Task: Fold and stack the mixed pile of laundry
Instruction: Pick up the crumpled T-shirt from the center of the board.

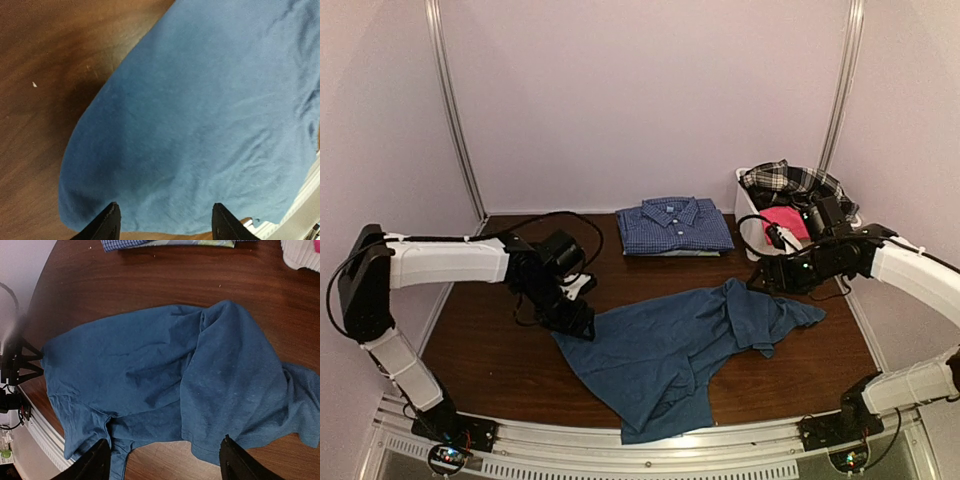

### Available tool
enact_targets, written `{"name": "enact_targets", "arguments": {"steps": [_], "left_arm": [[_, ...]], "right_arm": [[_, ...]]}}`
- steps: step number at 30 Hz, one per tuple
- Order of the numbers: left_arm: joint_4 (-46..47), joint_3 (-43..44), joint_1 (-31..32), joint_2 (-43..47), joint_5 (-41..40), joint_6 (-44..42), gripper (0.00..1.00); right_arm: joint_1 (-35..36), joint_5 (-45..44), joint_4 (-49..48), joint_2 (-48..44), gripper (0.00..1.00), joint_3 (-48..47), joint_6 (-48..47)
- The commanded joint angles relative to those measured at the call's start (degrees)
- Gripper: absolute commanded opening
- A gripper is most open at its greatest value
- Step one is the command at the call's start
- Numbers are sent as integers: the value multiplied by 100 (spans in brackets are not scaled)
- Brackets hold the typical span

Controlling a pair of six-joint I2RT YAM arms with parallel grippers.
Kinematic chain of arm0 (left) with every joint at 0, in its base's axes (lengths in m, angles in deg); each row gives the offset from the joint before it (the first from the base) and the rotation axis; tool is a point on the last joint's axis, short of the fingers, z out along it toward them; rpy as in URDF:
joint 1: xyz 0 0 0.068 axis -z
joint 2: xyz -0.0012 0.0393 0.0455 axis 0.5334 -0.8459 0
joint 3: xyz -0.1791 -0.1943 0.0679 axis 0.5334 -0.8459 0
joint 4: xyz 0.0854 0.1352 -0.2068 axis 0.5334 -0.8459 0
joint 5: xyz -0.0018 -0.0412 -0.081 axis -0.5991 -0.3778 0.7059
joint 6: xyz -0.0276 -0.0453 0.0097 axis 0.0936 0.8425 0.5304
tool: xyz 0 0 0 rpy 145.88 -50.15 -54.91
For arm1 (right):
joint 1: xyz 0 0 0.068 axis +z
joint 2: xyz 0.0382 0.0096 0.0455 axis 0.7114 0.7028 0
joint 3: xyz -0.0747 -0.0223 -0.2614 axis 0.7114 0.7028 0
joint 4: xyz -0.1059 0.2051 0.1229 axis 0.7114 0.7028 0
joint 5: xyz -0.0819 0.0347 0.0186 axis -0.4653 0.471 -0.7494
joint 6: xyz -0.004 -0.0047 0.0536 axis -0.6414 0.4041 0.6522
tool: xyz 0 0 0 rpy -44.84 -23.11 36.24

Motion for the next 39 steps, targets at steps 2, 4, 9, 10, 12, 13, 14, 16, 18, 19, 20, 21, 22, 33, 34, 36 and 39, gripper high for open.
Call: {"name": "enact_targets", "arguments": {"steps": [2, 4, 9, 10, 12, 13, 14, 16, 18, 19, 20, 21, 22, 33, 34, 36, 39], "left_arm": [[-75, 40, -203, -860, -168, 298, 57], [-101, 54, -489, -1120, -396, 351, 51], [-52, 237, -1828, -1576, -645, 281, 33], [-38, 355, -2088, -1657, -689, 243, 31], [-131, 734, -2558, -1814, -740, 168, 29], [-137, 914, -2782, -1831, -748, 156, 30], [-130, 1082, -2881, -1821, -693, 112, 35], [-241, 1400, -2921, -1726, -495, -31, 51], [-284, 1436, -2914, -1420, -250, -73, 62], [-276, 1331, -2913, -1180, -114, -77, 67], [-290, 1193, -2918, -932, -106, -37, 70], [-304, 1030, -2922, -699, -110, -17, 72], [-320, 871, -2918, -470, -94, 5, 75], [-33, -980, -2814, 1062, 547, 839, 85], [-32, -1108, -2763, 1166, 540, 899, 87], [-19, -1348, -2674, 1340, 547, 994, 88], [-7, -1678, -2650, 1530, 559, 1154, 88]], "right_arm": [[172, 649, -306, 654, 73, 281, -179], [223, 686, -324, 821, 72, 293, -190], [282, 661, -93, 1122, 71, 87, -294], [307, 662, -22, 1185, 71, 50, -329], [385, 595, 84, 1338, 71, -13, -376], [441, 569, 103, 1404, 71, -39, -390], [525, 510, 111, 1481, 71, -75, -389], [730, 389, 133, 1638, 71, -230, -368], [1005, 165, 151, 1756, 70, -447, -341], [1156, 109, 135, 1818, 70, -558, -314], [1303, 35, 112, 1877, 70, -672, -291], [1497, -98, 103, 1955, 70, -792, -276], [1697, -240, 106, 2055, 70, -925, -268], [3089, -2380, 900, 4335, 86, -2916, -411], [3133, -2608, 958, 4528, 85, -3063, -432], [3153, -2967, 1094, 4823, 82, -3308, -391], [3144, -3588, 1250, 5045, 66, -3430, -449]]}}
